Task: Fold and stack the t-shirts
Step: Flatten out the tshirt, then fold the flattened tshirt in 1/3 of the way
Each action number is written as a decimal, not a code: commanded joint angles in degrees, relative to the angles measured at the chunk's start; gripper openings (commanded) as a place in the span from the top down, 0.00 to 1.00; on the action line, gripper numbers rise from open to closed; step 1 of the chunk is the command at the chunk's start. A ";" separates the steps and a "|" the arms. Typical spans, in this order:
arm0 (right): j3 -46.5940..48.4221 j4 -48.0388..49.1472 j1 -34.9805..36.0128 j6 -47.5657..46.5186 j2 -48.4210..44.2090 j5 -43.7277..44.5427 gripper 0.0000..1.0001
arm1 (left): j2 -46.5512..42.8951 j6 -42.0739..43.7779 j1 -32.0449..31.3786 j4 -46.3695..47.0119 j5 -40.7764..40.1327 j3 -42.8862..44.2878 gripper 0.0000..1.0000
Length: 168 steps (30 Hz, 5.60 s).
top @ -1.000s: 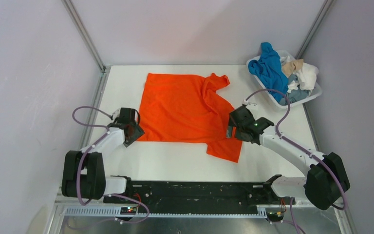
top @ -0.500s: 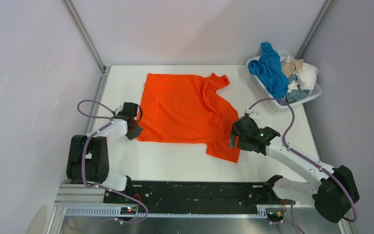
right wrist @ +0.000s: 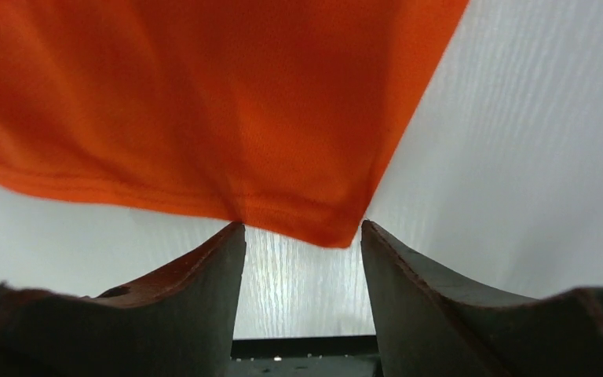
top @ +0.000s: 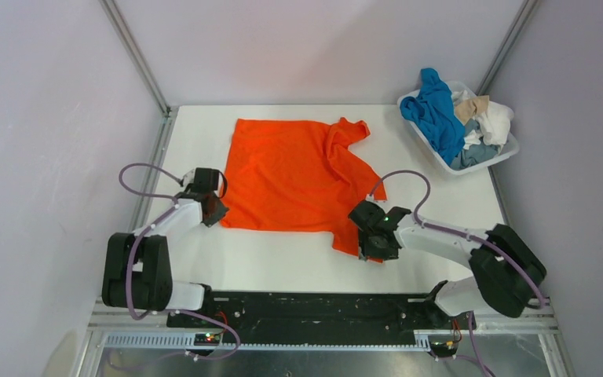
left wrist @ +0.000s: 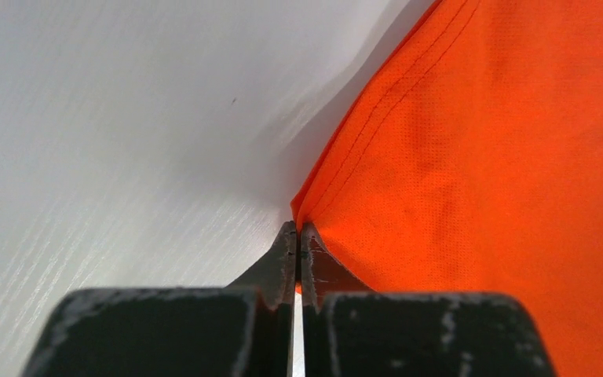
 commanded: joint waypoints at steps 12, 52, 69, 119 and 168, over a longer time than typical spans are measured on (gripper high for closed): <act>-4.69 10.97 -4.19 0.82 9.66 -5.12 0.67 | -6.04 0.90 0.29 1.12 -1.24 -1.54 1.00; 85.19 -11.68 -5.33 -28.79 -20.92 -2.60 1.00 | -45.77 4.37 -0.48 -9.10 20.93 56.28 1.00; 36.18 13.06 -26.50 -17.37 -7.65 4.96 1.00 | -8.03 6.12 -0.29 -1.31 -0.64 25.88 1.00; 29.46 -13.53 -15.60 -3.00 5.42 1.06 1.00 | 13.32 9.69 3.22 -1.59 6.54 25.31 1.00; 13.86 20.39 -34.92 -4.08 21.25 -16.77 0.01 | 28.13 4.96 1.58 0.50 20.54 29.79 0.00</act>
